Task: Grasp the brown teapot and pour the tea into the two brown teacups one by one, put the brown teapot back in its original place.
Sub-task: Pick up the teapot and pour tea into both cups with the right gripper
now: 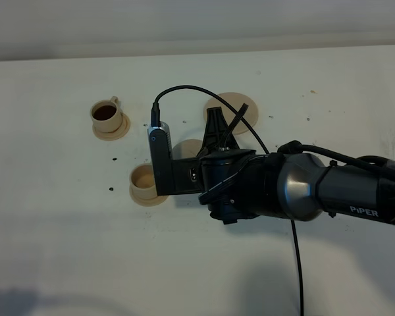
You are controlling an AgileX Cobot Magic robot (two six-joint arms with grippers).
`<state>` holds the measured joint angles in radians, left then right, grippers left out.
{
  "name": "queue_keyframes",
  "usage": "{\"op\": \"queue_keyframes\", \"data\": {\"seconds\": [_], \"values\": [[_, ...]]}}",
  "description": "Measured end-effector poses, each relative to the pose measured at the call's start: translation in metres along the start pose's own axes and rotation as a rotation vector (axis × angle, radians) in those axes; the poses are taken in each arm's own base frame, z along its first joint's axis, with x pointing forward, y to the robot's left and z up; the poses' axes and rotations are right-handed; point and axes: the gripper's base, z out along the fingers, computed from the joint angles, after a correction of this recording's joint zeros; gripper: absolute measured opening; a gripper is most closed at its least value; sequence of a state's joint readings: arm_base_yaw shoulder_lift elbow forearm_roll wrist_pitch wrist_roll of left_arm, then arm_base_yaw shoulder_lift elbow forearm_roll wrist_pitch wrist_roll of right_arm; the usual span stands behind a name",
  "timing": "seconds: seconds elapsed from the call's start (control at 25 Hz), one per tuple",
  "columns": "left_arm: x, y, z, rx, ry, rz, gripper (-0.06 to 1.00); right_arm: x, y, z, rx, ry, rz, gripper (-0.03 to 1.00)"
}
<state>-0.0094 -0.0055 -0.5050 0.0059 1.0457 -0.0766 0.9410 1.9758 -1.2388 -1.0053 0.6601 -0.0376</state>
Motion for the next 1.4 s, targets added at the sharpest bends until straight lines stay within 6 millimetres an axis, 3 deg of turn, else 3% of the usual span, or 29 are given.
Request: {"op": "queue_keyframes", "data": {"seconds": [1.4], "values": [[0.0,0.0,0.0,0.0,0.0,0.0,0.47,-0.016,0.0,-0.003,0.158,-0.002,-0.218,0.12]]}}
